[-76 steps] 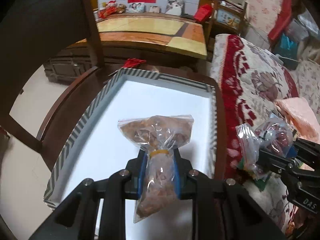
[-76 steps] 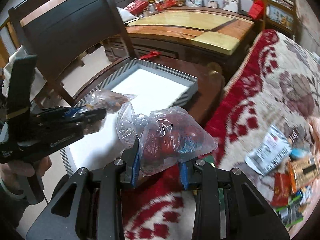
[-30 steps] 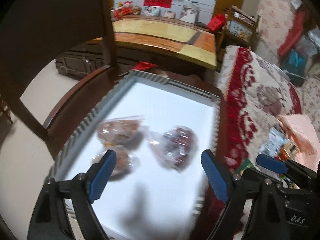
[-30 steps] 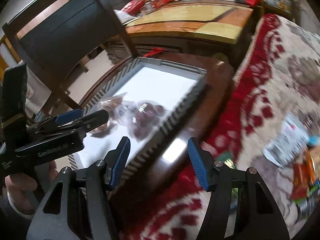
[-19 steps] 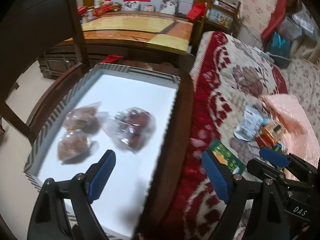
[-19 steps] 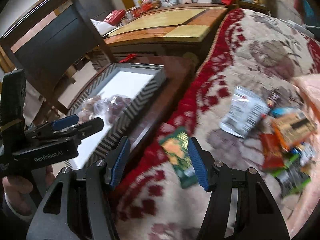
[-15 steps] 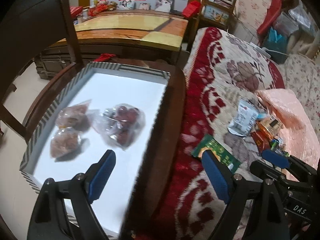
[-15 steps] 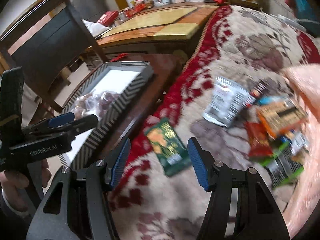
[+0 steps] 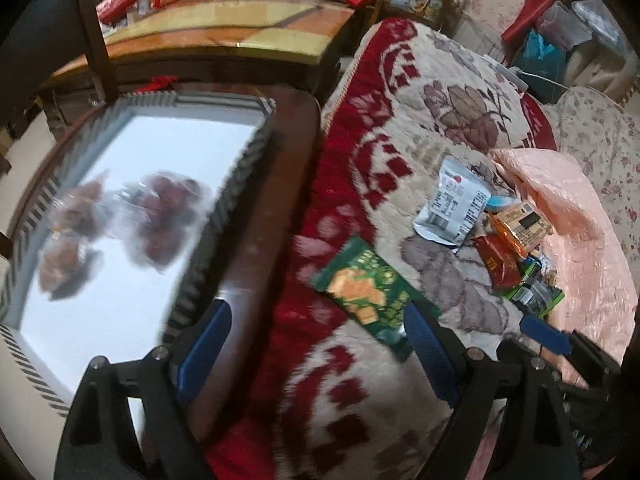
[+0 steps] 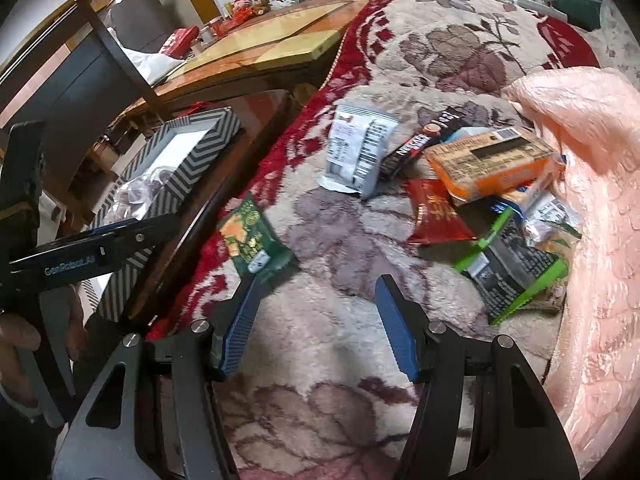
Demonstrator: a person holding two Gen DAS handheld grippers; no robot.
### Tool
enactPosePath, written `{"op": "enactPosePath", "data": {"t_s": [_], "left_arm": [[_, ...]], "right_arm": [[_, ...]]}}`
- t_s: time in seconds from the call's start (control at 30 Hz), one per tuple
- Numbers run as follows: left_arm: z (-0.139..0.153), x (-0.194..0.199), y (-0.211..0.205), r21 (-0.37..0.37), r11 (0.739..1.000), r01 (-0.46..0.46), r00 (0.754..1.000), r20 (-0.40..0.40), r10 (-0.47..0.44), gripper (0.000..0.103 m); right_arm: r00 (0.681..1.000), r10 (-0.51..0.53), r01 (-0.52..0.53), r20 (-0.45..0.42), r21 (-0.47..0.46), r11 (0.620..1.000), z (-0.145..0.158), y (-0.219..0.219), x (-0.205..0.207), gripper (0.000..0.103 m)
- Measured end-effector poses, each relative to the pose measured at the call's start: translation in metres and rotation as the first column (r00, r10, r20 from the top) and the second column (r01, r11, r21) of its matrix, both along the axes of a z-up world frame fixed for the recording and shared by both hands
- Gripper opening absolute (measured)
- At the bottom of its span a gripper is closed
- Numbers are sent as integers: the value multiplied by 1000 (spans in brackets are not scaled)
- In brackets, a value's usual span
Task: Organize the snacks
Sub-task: 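Return both grippers to the pile and grasp the green cracker packet with the left gripper, then grasp the white packet with the right gripper while the left gripper holds the cracker packet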
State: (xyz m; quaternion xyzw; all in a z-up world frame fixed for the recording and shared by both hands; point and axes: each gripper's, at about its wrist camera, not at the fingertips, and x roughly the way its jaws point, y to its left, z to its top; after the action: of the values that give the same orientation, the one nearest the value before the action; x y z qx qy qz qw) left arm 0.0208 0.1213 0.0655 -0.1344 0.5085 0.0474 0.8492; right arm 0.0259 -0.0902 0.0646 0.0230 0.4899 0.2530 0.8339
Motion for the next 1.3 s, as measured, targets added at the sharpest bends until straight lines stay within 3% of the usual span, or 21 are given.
{"op": "enactPosePath", "data": {"t_s": [0.13, 0.37, 0.57, 0.93, 0.97, 1.0, 1.07, 1.3], "left_arm": [[-12, 20, -16, -56, 998, -28, 999, -29, 26, 89], [-36, 50, -34, -62, 996, -58, 995, -84, 53, 89], [-54, 32, -17, -75, 995, -73, 983, -175, 59, 89], [-55, 33, -15, -89, 994, -59, 987, -157, 45, 88], [-55, 35, -18, -86, 995, -52, 988, -152, 39, 82], [-55, 35, -20, -76, 996, -46, 990, -138, 35, 65], [-53, 35, -23, -35, 999, -36, 992, -126, 31, 49], [-44, 25, -11, -42, 999, -14, 998, -62, 11, 47]], "right_arm": [[1000, -13, 13, 7, -6, 1000, 0, -9, 2, 60], [999, -52, 52, -13, 19, 998, -5, -26, 8, 60], [998, -53, 54, -25, 39, 998, -10, -26, 14, 60], [999, -31, 31, -15, 29, 999, -13, -6, 22, 60], [999, -39, 39, -10, 26, 999, -12, -5, 24, 60], [999, -52, 52, -5, 24, 998, -11, -2, 29, 60], [998, -69, 69, -1, 25, 997, -9, 2, 38, 60], [986, -166, 166, 24, -15, 986, -14, 35, 79, 60]]}}
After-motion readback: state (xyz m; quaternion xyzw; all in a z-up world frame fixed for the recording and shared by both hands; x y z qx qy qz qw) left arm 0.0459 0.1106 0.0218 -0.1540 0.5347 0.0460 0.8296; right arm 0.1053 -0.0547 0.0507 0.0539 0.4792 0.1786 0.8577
